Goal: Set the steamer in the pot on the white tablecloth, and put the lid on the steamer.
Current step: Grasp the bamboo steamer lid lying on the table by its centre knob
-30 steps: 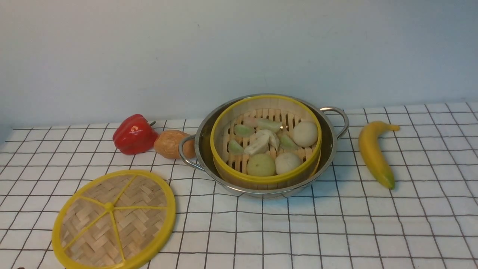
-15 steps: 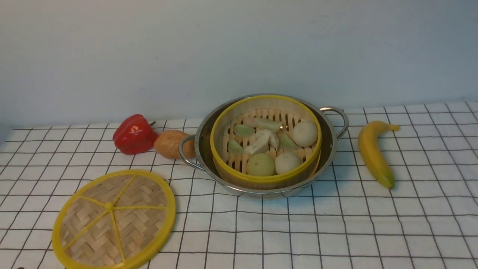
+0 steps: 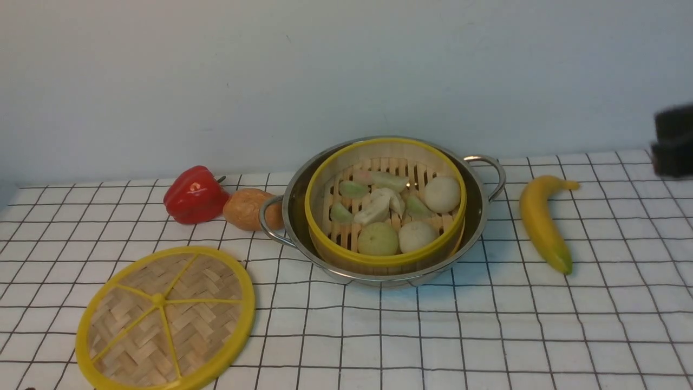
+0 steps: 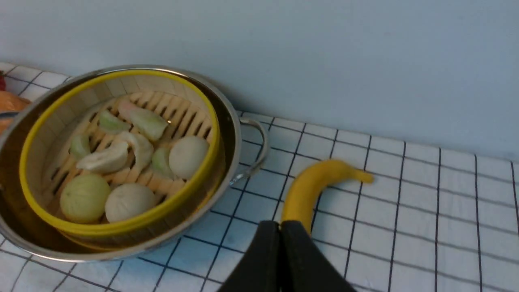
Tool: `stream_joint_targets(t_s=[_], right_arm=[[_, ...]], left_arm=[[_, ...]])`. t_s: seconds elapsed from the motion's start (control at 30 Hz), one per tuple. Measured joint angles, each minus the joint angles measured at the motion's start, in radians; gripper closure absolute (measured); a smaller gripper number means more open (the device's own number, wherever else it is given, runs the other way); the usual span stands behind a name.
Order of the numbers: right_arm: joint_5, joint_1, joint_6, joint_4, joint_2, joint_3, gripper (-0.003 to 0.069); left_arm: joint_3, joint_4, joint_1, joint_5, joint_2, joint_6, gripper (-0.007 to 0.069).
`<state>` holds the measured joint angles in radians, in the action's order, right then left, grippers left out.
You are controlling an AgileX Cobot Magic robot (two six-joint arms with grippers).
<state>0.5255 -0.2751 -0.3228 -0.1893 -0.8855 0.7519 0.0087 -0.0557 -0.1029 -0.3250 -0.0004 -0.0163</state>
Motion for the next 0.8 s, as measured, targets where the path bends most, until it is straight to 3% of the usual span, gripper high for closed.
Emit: stream_joint_targets(t_s=[0.13,0.27,0.47,0.8], right_arm=[[-0.16,0.056,-0.109,-0.103,0.263,-0.339,0.0637],[-0.226,0.117,-0.157,-0.157,0.444,-0.498,0.0622],[-0.263,0.186,-0.177,-0.18,0.645,-0.602,0.06],[-0.249,0.188,-0.219,-0.164,0.874,-0.75,0.0563]], left_arm=[[0.0,0.0,0.0,0.0,0.0,0.0,0.0382],[0.0,0.0,0.0,0.0,0.0,0.0,0.0382],[0.0,0.0,0.0,0.0,0.0,0.0,0.0382],[0.0,0.0,0.0,0.0,0.0,0.0,0.0382]])
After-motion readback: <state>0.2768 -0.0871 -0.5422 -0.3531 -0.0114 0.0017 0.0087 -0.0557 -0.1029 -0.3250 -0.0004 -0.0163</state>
